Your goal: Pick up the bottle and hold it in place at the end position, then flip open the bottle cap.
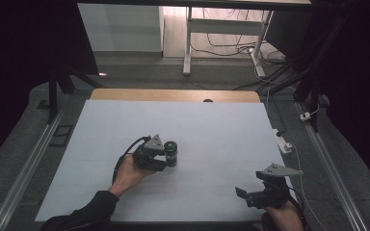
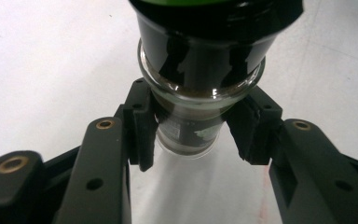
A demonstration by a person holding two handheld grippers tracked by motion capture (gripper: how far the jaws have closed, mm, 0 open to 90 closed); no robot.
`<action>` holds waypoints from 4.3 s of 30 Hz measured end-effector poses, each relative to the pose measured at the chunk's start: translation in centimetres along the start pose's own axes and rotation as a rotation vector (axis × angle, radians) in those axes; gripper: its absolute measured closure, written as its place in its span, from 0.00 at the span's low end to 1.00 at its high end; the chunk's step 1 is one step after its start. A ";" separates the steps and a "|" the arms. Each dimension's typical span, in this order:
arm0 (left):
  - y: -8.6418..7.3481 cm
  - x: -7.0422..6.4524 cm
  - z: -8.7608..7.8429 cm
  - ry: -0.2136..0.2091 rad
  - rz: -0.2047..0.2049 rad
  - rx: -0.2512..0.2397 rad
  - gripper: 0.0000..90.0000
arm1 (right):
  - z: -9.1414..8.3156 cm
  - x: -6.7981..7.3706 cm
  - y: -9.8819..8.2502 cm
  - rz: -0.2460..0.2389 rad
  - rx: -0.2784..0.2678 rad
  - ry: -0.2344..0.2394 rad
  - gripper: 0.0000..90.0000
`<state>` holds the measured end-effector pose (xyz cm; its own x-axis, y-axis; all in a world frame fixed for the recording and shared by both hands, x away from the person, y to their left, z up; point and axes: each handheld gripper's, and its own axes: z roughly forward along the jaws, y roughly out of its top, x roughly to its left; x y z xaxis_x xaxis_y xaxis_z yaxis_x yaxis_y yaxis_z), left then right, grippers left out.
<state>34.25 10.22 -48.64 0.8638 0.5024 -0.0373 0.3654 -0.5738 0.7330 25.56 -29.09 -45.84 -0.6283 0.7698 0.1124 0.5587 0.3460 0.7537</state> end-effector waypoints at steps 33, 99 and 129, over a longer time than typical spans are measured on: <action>1.6 4.2 3.5 0.042 0.025 0.027 0.60 | 0.0 -0.1 0.0 0.007 0.006 0.003 0.00; 0.6 4.3 4.4 0.034 -0.008 0.018 0.60 | 1.7 2.9 3.6 -0.097 -0.077 0.137 0.00; 0.5 4.3 4.4 0.034 -0.009 0.012 0.60 | 7.7 4.4 8.4 -0.131 -0.025 0.180 0.00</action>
<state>39.70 9.21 -51.40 0.8483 0.5291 -0.0205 0.3773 -0.5769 0.7245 31.67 -18.62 -44.03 -0.7825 0.6100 0.1248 0.4539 0.4217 0.7850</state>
